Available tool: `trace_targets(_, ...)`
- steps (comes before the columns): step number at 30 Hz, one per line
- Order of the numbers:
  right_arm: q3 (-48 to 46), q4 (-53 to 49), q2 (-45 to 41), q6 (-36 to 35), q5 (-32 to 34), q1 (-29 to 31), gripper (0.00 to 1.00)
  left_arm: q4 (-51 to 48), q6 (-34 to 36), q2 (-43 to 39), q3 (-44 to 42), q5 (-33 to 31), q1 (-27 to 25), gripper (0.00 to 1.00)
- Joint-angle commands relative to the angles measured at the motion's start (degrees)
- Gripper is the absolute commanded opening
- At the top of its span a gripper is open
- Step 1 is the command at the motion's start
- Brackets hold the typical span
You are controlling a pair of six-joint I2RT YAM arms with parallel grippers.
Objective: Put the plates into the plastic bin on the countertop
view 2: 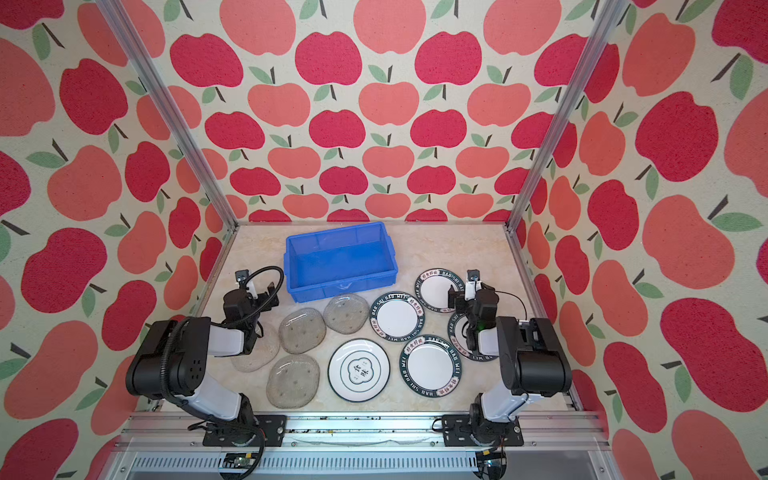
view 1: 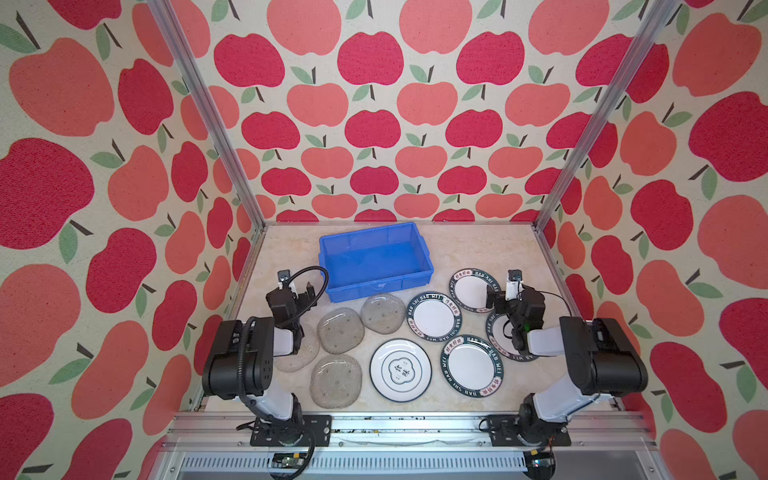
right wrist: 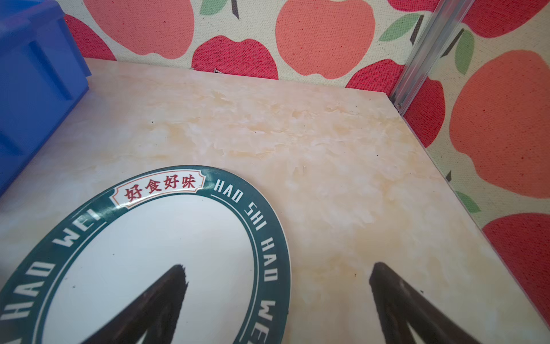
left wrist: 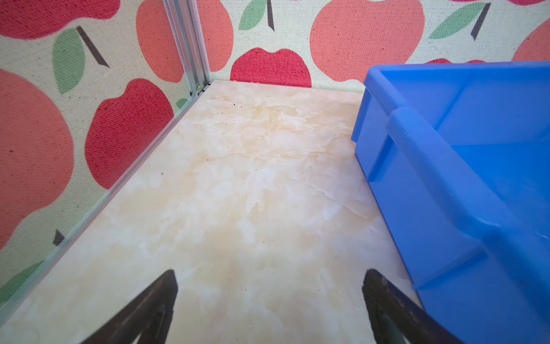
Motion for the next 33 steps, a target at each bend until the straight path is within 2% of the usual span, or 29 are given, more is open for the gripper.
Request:
trace_targets(1, 0.41, -0.03, -0.76, 0.98, -0.68, -0.15, 1.0, -0.35, 0.56, 0.52, 0.38, 0.92, -0.18, 0.99)
trace_targets(33, 0.38, -0.07, -0.78, 1.51, 1.26, -0.11, 1.0, -0.96, 0.21, 0.46, 0.6, 2.31, 0.54, 0.99)
